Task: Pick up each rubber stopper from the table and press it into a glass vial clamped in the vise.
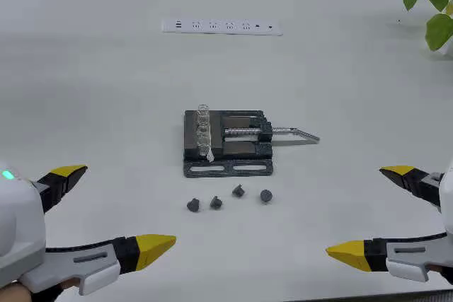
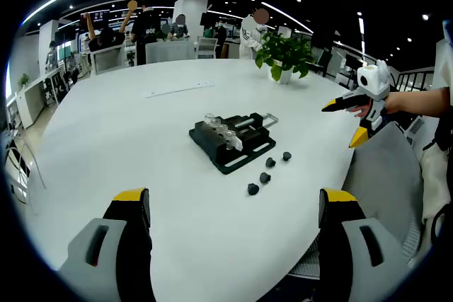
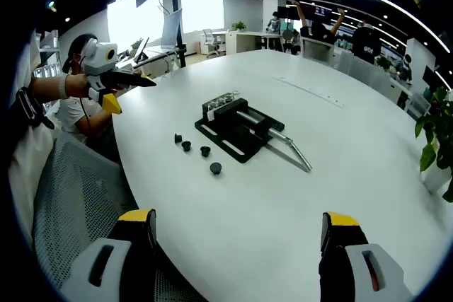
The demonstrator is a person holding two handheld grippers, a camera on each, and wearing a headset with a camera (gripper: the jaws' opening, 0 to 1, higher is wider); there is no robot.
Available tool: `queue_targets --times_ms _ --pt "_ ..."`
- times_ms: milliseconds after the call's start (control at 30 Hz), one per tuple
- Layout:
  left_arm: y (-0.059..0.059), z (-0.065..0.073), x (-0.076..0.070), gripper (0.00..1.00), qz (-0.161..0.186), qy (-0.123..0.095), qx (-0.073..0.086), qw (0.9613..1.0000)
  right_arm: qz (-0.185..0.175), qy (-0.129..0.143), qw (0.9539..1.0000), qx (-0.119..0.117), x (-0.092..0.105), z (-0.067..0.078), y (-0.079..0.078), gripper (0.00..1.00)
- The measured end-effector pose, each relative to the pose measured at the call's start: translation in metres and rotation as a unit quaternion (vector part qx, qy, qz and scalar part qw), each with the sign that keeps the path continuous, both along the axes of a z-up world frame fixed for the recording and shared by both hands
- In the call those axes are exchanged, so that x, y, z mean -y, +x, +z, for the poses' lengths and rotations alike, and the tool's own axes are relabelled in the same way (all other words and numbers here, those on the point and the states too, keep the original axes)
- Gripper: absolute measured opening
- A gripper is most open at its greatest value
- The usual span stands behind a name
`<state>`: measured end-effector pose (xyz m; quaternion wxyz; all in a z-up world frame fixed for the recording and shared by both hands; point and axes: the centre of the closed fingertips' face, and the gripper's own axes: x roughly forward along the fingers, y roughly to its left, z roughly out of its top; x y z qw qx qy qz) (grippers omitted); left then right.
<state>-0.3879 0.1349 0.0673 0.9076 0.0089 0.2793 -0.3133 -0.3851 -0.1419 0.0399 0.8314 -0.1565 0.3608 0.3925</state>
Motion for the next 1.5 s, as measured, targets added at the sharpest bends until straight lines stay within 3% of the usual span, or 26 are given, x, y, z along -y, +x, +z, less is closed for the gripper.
queue_targets --times_ms 633,967,1100,1200,1267,1367,1467,1500 --pt "0.004 0.004 -0.013 0.99 -0.009 0.018 0.009 0.9998 0.015 -0.001 0.9999 0.004 -0.007 0.001 0.005 0.97" --pt "0.005 0.004 -0.015 0.99 -0.006 0.023 0.005 0.9997 0.037 -0.016 0.9992 -0.001 -0.009 0.0 0.009 0.95" --pt "0.007 0.006 -0.008 0.99 -0.009 0.023 0.005 0.9997 0.091 -0.059 0.994 -0.015 -0.013 -0.001 0.015 0.91" --pt "0.007 0.007 0.001 0.99 -0.016 0.021 0.006 0.9996 0.14 -0.09 0.9858 -0.023 -0.02 -0.003 0.021 0.86" --pt "0.007 0.004 0.004 0.99 -0.023 0.023 0.004 0.9995 0.17 -0.091 0.9808 -0.03 -0.032 -0.002 0.023 0.85" --pt "0.007 0.0 0.004 0.99 -0.027 0.025 0.002 0.9993 0.21 -0.095 0.9724 -0.031 -0.048 -0.001 0.026 0.74" --pt "0.006 -0.002 0.005 0.99 -0.029 0.021 0.0 0.9994 0.238 -0.11 0.9644 -0.033 -0.06 -0.008 0.031 0.71" --pt "0.007 -0.005 0.003 0.99 -0.028 0.021 -0.002 0.9994 0.253 -0.121 0.9594 -0.029 -0.063 -0.012 0.033 0.7"
